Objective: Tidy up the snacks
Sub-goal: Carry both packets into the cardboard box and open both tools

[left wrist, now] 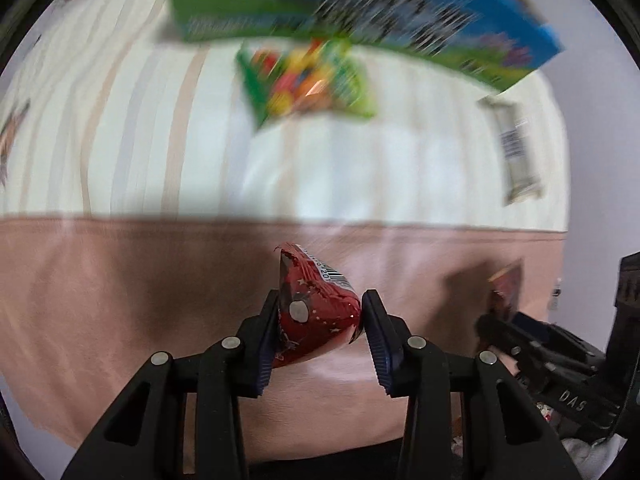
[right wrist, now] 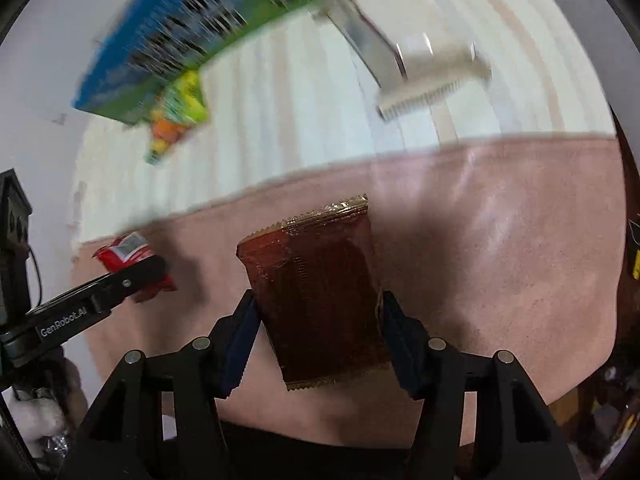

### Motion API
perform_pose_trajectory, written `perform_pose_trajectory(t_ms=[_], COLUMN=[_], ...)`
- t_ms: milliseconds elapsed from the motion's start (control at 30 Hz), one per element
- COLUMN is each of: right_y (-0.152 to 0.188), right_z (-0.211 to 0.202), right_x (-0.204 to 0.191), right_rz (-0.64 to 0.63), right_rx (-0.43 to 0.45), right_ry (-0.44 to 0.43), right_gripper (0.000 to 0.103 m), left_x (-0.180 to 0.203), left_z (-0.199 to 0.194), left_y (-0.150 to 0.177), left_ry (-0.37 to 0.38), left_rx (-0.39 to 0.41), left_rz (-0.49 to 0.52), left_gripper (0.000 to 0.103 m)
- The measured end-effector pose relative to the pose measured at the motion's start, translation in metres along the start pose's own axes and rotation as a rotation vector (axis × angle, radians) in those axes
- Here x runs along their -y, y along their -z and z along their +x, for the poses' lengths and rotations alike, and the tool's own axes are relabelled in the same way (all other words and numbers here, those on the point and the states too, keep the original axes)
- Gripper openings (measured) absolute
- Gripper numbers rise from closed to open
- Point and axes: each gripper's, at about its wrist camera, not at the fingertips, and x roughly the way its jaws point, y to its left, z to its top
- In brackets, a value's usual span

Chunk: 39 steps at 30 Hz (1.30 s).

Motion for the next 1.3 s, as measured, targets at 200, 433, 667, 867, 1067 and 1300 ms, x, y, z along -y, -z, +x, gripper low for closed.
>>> perform_pose_trajectory(t_ms=[200,433,667,867,1067,1300], right_y=[-0.058,-0.182,-0.293,-0.342,-0.350,-0.346], right_z=[-0.079,-0.135,-0.121,-0.062,-0.041,-0.033], right_x=[-0.030,-0.065,-0.080,-0.092,-0.082,-0.085], right_rz=[-0.062,-0.145,-0.140,-0.125,-0.118,-0.145], right_rx=[0.134,0.273,0.234,0.148,0.083,0.070], right_ry=[-0.101,-0.036,0.061,0.107,0.134,0.173], right_gripper=[0.062,0.062,0.062,0.063,0.095,0.096], left_x=[0.039,0.084,0.091,0.088,0.074,0.069], left_z=[-0.070,-0.116,-0.083,-0.049,-0.030,-0.032], left_y=[-0.057,-0.176,-0.277,-0.316,-0.325,-0.314], left_ry=[0.112,0.125,0.143,0.133,0.100,0.012], left_rx=[0.117,0.190,0.045,-0.040,-0.057,-0.023], left_rz=[0.058,0.116,0.078,0.043,0.000,0.031], left_gripper=[0.037,0.038,0.038,0.038,0.083,0.097])
